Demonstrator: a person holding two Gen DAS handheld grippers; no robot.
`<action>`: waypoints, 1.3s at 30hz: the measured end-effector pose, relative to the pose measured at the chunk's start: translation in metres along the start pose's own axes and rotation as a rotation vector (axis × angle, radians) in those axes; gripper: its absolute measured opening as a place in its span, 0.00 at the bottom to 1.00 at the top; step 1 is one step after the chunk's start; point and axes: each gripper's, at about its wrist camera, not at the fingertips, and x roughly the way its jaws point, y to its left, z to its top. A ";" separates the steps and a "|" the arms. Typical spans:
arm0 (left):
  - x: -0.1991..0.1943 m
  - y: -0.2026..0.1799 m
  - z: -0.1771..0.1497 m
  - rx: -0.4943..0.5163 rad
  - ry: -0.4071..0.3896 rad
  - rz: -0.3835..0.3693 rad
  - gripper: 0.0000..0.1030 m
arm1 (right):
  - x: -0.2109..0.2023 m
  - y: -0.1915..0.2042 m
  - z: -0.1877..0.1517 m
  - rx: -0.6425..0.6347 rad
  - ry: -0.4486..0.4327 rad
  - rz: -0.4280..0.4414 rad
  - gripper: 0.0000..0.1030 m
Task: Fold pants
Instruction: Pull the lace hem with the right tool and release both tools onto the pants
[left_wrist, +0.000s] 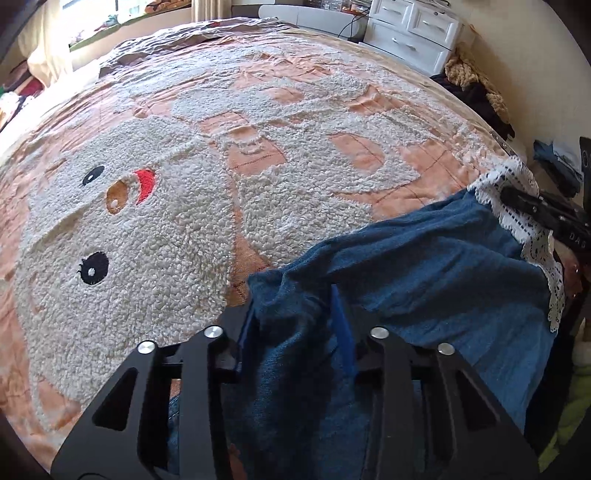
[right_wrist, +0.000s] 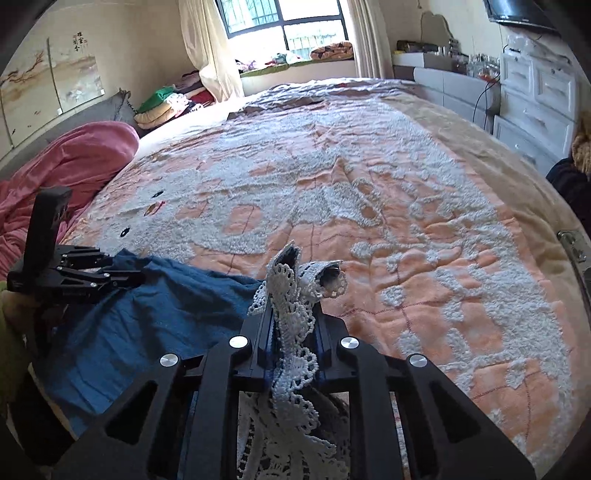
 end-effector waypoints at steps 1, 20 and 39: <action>-0.002 -0.004 0.000 0.016 -0.006 0.012 0.16 | -0.005 0.001 0.003 -0.014 -0.022 -0.031 0.14; 0.017 0.005 0.032 -0.018 -0.108 0.203 0.34 | 0.059 -0.026 0.038 -0.108 0.089 -0.201 0.19; -0.034 -0.072 -0.014 0.055 -0.157 0.100 0.57 | -0.003 -0.015 0.031 -0.104 -0.164 -0.196 0.44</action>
